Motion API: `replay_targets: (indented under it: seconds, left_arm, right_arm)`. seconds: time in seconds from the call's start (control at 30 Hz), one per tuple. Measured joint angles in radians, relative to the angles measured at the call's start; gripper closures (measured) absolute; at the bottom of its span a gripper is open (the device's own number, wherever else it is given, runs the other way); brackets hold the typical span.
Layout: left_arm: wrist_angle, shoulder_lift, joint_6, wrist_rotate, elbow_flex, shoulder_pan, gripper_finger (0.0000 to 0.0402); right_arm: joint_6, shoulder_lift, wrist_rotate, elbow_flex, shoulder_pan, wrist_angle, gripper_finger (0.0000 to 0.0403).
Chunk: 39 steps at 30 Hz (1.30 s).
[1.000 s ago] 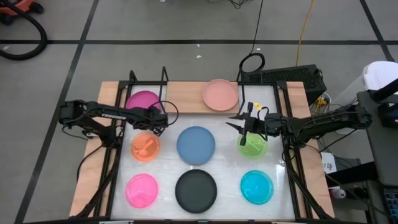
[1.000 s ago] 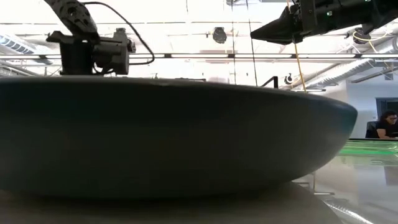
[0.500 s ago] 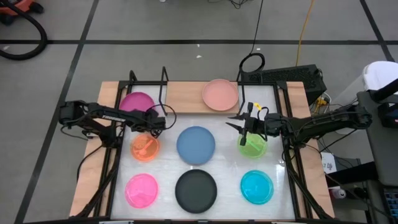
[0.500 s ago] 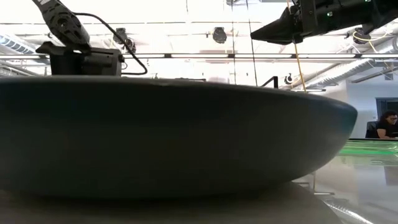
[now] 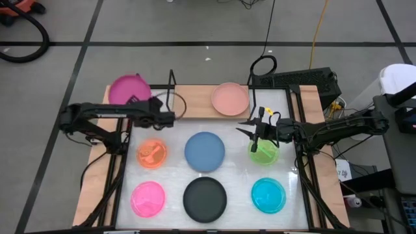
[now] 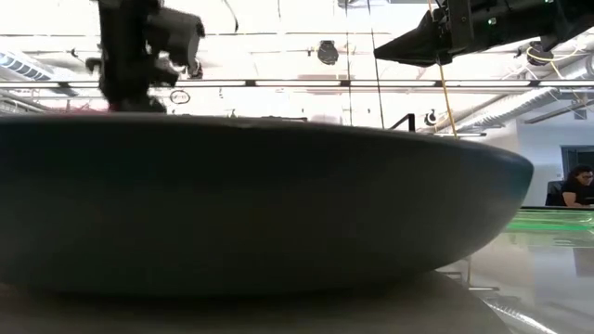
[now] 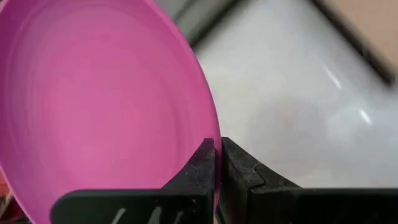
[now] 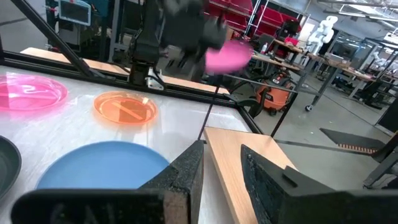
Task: Place and stack plates onto a shelf
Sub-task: Stack the pink plate on top of the orange plate on the shelf
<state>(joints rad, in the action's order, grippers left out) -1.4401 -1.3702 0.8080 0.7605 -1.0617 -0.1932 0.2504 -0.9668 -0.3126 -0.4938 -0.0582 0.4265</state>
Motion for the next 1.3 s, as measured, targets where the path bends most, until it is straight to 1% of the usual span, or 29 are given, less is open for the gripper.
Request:
replay_targets:
  seconds: [0.07,0.17,0.23,0.33,0.4,0.5,0.57,0.6,0.7,0.77,0.97,1.13,1.3]
  left_arm:
    - [-0.034,0.018,-0.031,0.057,-0.091,0.000,0.0391]
    - [0.046,0.037,-0.206,0.087,-0.227,0.010,0.0391]
    - [0.156,0.038,-0.352,0.088,-0.301,0.023,0.0391]
    - [0.368,0.038,-0.562,0.084,-0.368,0.034,0.0391]
    - [0.550,0.034,-0.705,0.053,-0.381,0.034,0.0391]
    - [0.816,0.017,-0.891,-0.068,-0.380,0.030,0.0392]
    - [0.984,-0.019,-0.985,-0.139,-0.382,0.033,0.0392]
    - [1.034,-0.033,-1.023,-0.170,-0.382,0.034,0.0392]
    - [1.153,-0.106,-1.082,-0.192,-0.381,0.033,0.0392]
    - [1.179,-0.159,-1.105,-0.221,-0.380,0.025,0.0392]
    - [1.333,-0.344,-1.190,-0.381,-0.380,0.002,0.0392]
    - [1.390,-0.474,-1.207,-0.463,-0.380,-0.021,0.0392]
    - [1.394,-0.569,-1.195,-0.489,-0.380,-0.040,0.0392]
  right_arm:
    - [0.024,0.000,0.000,0.000,0.000,-0.005,0.0314]
    - [0.065,0.005,-0.019,0.000,-0.003,-0.017,0.0314]
    - [0.086,0.023,-0.072,0.000,-0.009,-0.016,0.0314]
    - [0.127,0.086,-0.180,0.000,-0.026,-0.012,0.0314]
    - [0.155,0.150,-0.250,0.000,-0.044,-0.013,0.0314]
    - [0.164,0.255,-0.318,0.000,-0.072,-0.013,0.0314]
    - [0.164,0.321,-0.320,0.000,-0.085,-0.031,0.0314]
    - [0.164,0.350,-0.318,0.000,-0.090,-0.049,0.0314]
    - [0.158,0.423,-0.317,0.000,-0.105,-0.112,0.0314]
    - [0.156,0.458,-0.317,0.000,-0.112,-0.153,0.0314]
    - [0.109,0.513,-0.316,0.000,-0.114,-0.231,0.0314]
    - [0.102,0.511,-0.315,0.000,-0.114,-0.247,0.0314]
    - [0.103,0.509,-0.315,0.000,-0.114,-0.244,0.0314]
